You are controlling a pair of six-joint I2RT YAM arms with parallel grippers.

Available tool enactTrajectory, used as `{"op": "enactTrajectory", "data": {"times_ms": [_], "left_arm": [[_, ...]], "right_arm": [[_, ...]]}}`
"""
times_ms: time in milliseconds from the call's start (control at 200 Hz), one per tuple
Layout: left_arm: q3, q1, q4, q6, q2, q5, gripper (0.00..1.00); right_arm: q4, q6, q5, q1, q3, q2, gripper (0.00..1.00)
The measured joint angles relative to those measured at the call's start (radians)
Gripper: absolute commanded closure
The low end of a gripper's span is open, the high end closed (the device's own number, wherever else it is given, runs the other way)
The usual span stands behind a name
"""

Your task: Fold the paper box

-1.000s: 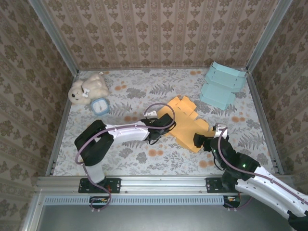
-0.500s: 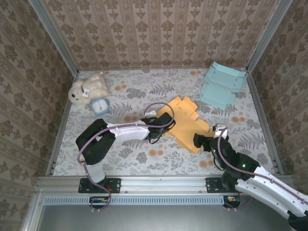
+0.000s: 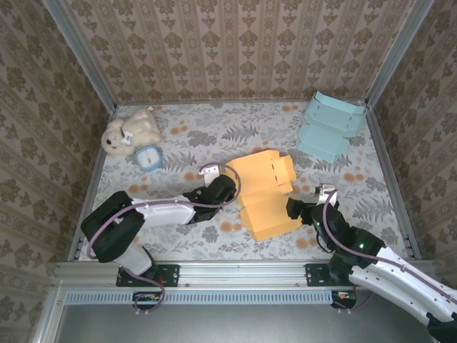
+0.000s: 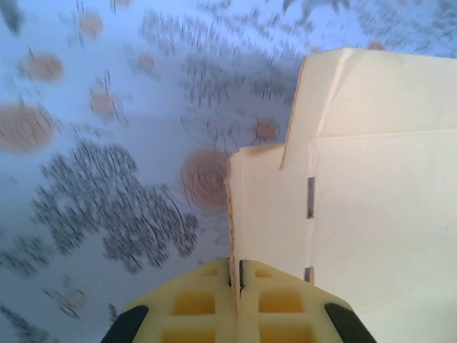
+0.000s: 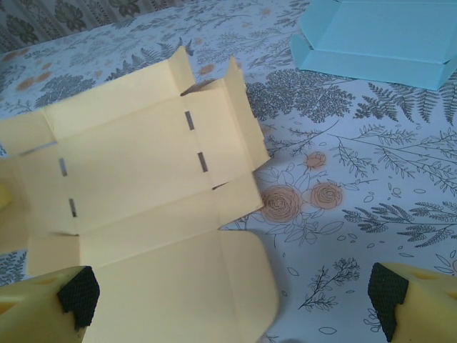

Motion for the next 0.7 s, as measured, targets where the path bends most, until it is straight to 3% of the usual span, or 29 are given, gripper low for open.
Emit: {"op": "enactTrajectory", "data": {"times_ms": [210, 415, 545, 700], "left_arm": [[-0.079, 0.016, 0.137, 0.319, -0.195, -0.029, 1.00], [-0.175, 0.050, 0.201, 0.610, -0.445, 0.070, 1.00], [-0.217, 0.076, 0.212, 0.720, -0.591, 0.119, 1.00], [-0.317, 0.134, 0.233, 0.785, -0.729, 0.136, 1.00]], "right_arm": [[0.007, -0.024, -0.024, 0.000, 0.000, 0.009, 0.00], [0.006, -0.091, -0.061, 0.000, 0.004, 0.005, 0.08], [0.007, -0.152, -0.108, -0.003, 0.048, 0.002, 0.10], [0.037, -0.256, -0.163, -0.005, 0.166, 0.042, 0.25]]}}
